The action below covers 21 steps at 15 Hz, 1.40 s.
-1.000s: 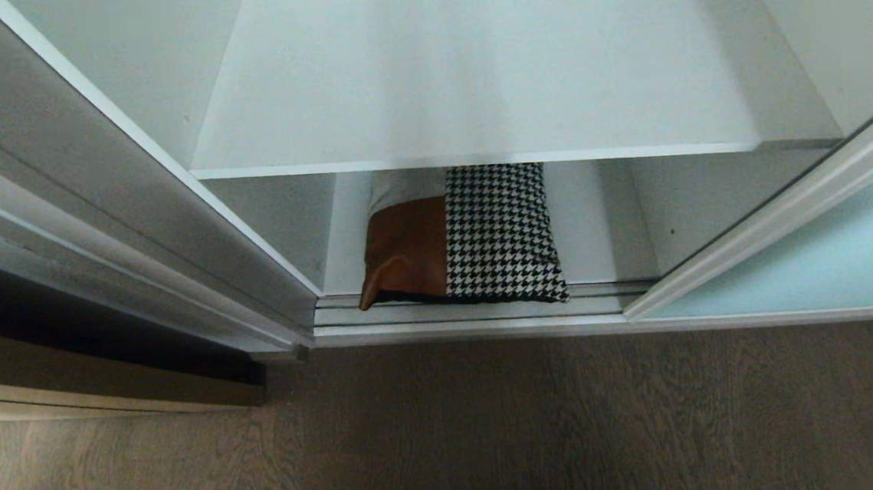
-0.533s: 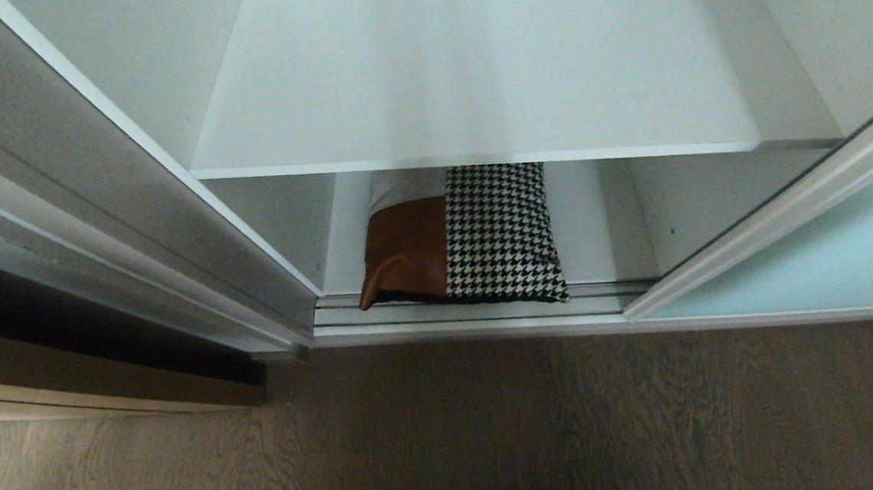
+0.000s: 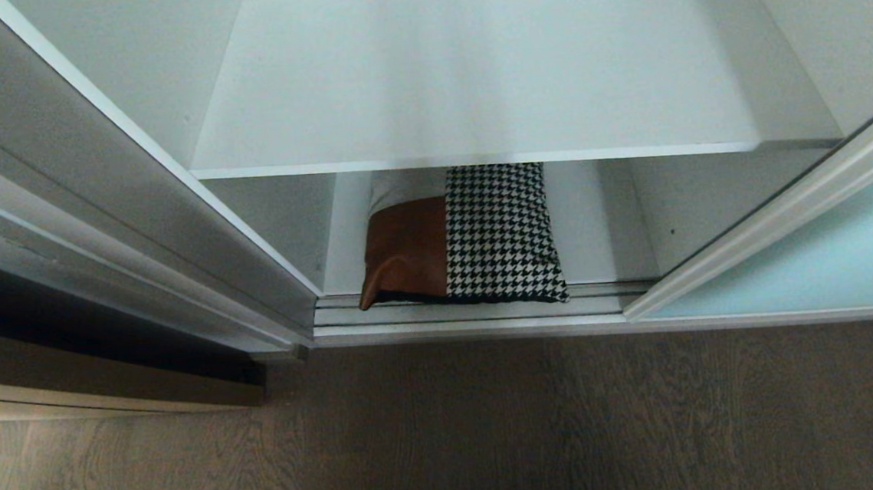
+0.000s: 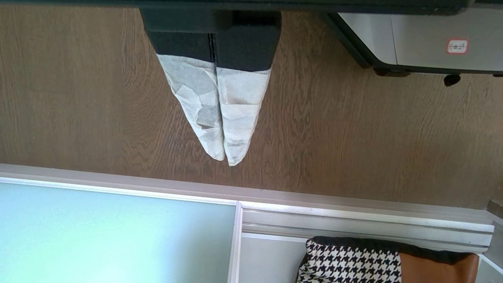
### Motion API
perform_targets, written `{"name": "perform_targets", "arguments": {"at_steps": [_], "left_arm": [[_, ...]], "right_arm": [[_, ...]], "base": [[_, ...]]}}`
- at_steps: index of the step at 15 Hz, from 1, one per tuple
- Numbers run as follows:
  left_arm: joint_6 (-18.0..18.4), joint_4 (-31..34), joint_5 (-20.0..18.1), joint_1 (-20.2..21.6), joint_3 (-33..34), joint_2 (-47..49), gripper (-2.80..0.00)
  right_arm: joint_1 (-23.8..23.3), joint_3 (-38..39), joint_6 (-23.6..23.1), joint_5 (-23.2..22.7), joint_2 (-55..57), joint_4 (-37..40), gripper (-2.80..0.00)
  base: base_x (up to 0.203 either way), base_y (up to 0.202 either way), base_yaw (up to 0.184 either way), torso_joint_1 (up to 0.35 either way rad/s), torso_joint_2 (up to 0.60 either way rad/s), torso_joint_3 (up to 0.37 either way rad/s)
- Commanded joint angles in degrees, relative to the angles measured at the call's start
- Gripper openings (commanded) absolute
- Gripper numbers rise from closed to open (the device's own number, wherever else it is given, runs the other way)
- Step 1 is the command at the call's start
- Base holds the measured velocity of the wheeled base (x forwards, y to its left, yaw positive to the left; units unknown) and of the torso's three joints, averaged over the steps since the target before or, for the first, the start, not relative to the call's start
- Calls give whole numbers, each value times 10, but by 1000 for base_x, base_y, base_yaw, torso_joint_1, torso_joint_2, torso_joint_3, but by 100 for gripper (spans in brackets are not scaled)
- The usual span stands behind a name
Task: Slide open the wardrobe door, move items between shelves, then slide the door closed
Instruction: Close the door
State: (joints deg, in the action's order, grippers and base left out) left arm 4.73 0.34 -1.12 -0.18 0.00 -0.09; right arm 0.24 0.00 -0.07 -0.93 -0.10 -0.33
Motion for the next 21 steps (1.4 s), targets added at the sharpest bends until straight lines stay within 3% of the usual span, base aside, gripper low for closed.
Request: {"name": "perform_targets", "arguments": {"at_steps": [1,13,21], "left_arm": [[0,0,0,0,1,1,-280],[-20,-1,9,0,1,1,-280],[-22,-1,8,0,0,1,-280]], "right_arm": [[0,0,0,0,0,0,-280],[0,0,0,0,0,0,-280],[0,0,0,0,0,0,-280]], "base": [[0,0,0,0,0,0],[0,0,0,0,0,0],[-180,0,0,3,2,2]]}}
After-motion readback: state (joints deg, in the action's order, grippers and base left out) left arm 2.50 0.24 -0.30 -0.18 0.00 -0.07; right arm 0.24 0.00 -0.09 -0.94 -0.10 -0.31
